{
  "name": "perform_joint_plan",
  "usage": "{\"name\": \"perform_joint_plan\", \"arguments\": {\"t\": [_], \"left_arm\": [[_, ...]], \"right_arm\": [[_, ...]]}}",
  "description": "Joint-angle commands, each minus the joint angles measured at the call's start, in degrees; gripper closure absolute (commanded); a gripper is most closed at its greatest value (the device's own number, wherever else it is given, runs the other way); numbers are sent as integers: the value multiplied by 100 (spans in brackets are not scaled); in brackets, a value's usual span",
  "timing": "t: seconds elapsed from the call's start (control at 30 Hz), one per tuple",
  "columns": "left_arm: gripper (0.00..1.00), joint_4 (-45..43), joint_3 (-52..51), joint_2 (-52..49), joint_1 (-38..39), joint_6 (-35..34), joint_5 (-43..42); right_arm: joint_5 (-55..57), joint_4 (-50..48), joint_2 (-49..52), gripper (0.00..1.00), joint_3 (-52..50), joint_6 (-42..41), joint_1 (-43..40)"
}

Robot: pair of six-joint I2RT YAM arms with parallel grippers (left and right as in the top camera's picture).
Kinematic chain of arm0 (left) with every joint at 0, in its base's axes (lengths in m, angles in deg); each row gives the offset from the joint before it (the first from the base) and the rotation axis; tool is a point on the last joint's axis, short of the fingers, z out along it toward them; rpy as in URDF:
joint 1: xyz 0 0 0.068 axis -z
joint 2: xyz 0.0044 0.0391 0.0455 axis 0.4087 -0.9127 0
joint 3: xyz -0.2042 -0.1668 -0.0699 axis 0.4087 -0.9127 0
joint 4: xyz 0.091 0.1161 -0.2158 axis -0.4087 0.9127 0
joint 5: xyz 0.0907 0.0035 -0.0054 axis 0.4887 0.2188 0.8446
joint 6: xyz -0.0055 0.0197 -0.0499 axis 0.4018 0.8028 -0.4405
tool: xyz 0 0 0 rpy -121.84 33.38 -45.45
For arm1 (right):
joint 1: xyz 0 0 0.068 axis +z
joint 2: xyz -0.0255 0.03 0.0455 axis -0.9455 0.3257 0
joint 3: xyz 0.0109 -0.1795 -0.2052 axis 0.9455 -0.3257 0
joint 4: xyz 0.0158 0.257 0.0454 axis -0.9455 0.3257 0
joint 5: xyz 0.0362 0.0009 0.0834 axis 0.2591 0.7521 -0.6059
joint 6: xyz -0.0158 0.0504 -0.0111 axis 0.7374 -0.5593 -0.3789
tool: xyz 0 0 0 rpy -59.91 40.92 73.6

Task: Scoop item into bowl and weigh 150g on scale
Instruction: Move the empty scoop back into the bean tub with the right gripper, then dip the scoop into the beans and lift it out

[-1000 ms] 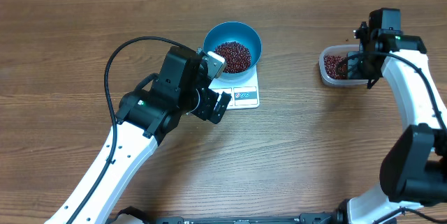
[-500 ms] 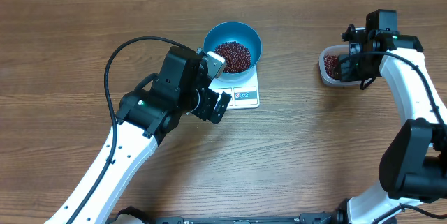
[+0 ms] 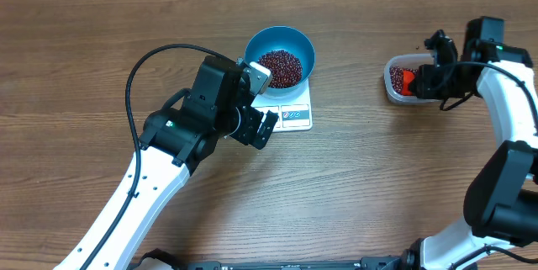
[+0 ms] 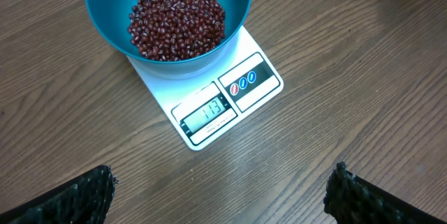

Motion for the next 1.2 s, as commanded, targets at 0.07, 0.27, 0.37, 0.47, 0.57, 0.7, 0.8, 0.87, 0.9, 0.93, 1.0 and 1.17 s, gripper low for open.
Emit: {"name": "perform_joint_plan", "arguments": {"t": [0.07, 0.27, 0.37, 0.47, 0.57, 0.7, 0.8, 0.87, 0.9, 0.93, 1.0, 1.17], "left_arm": [[0, -4, 15, 44, -24, 111, -59], [0, -4, 15, 44, -24, 111, -59], [0, -4, 15, 44, -24, 111, -59], [0, -4, 15, 44, -24, 111, -59], [0, -4, 15, 44, -24, 111, -59], [0, -4, 15, 44, -24, 111, -59], [0, -4, 15, 44, -24, 111, -59], [0, -4, 15, 44, -24, 111, -59], [0, -4, 15, 44, -24, 111, -59], [0, -4, 15, 44, -24, 111, -59], [1, -4, 15, 44, -24, 111, -59], [0, -4, 15, 44, -24, 111, -59]], "right_arm": [[-723, -2, 63, 97, -101, 85, -319], [-1276, -190, 70, 96, -428, 144, -590], [-1458, -184, 81, 97, -455, 142, -664], [-1740, -184, 81, 96, -455, 138, -767], [-2035, -155, 81, 96, -455, 76, -944], [-2050, -74, 81, 96, -455, 13, -1152], [-2192, -28, 83, 96, -455, 13, -1329], [-2352, -33, 83, 96, -455, 13, -1423], [-2439, -33, 83, 96, -455, 15, -1475], [-2520, -33, 83, 96, -455, 13, -1528], [-2726, -11, 83, 96, -455, 15, -1674], [-3123, 57, 83, 96, -455, 37, -1910]]}}
